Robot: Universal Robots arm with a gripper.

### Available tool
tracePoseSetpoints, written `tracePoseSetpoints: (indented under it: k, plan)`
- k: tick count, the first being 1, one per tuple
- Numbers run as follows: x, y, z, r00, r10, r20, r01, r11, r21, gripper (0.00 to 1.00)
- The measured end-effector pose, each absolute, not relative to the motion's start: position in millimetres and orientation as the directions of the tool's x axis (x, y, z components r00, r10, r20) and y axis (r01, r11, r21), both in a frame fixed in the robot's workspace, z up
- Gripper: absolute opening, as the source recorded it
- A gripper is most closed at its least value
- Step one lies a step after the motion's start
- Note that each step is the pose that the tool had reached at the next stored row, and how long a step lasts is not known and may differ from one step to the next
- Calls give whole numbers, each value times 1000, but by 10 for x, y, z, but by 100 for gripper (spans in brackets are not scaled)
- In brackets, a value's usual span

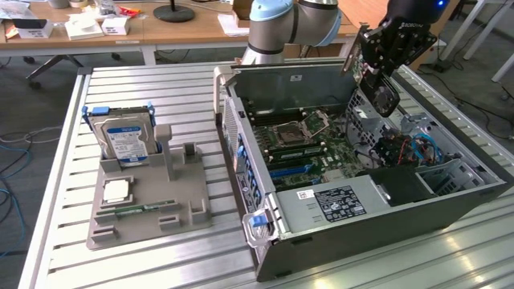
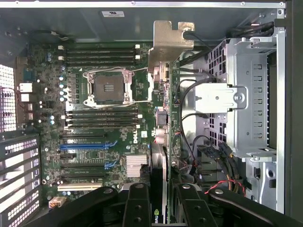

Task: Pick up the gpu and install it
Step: 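Insert the gpu into the slot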

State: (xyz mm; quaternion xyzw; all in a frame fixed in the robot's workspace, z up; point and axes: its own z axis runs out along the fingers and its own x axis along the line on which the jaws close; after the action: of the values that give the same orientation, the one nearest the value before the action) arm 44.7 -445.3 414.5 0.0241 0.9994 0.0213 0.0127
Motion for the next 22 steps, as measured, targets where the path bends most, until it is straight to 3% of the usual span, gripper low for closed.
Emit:
tracePoseSetpoints:
  k: [9, 22]
  plan:
    - [447, -4453, 4143, -999, 39, -24, 38, 998, 43, 26]
    - [446, -4453, 4121, -982, -189, -24, -190, 981, 43, 26]
